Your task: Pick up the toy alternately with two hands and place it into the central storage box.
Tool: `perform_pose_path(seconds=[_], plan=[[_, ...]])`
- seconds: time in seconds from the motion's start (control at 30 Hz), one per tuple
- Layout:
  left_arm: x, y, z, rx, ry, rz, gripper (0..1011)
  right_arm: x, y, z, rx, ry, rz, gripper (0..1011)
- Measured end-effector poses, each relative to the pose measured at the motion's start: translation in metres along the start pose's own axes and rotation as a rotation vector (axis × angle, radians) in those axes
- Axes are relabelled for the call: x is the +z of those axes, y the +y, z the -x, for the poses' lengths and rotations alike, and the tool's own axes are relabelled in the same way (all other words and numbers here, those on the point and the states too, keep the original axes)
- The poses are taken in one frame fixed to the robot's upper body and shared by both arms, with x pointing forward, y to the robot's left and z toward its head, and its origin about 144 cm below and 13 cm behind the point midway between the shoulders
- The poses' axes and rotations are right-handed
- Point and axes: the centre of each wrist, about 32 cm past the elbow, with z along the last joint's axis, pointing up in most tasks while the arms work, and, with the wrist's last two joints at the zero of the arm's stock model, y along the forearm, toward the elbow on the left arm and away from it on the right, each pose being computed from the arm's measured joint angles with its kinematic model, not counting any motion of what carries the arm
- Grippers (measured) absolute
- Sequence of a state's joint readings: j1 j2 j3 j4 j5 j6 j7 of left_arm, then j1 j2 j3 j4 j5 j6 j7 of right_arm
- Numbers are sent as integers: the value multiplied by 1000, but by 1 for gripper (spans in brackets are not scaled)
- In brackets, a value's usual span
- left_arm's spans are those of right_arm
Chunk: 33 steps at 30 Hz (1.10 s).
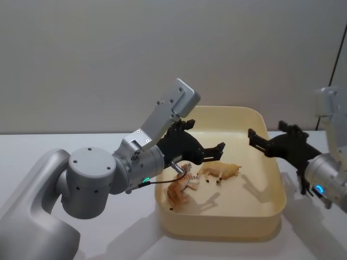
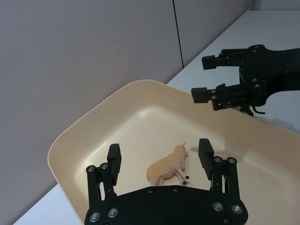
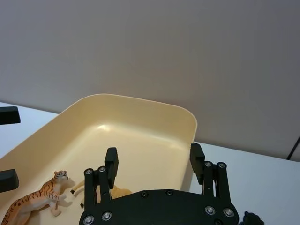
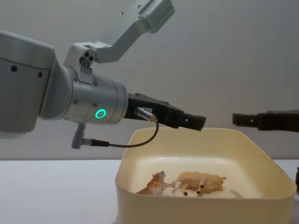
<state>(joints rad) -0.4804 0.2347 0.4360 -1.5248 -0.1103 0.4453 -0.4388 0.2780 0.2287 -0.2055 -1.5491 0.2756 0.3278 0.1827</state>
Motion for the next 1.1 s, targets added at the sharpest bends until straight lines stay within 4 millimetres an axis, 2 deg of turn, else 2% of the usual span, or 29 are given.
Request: perform_pose_path(seconds=[0.17, 0.73, 1.1], plan=[[0, 0, 0, 0, 0, 0, 1001, 0, -11, -8, -29, 9, -19, 1001], [0, 0, 0, 0, 0, 0, 1001, -11, -70, -36, -157, 32, 23, 1001], [0, 0, 0, 0, 0, 0, 1001, -24, -87, -42, -225, 25, 115, 1001]])
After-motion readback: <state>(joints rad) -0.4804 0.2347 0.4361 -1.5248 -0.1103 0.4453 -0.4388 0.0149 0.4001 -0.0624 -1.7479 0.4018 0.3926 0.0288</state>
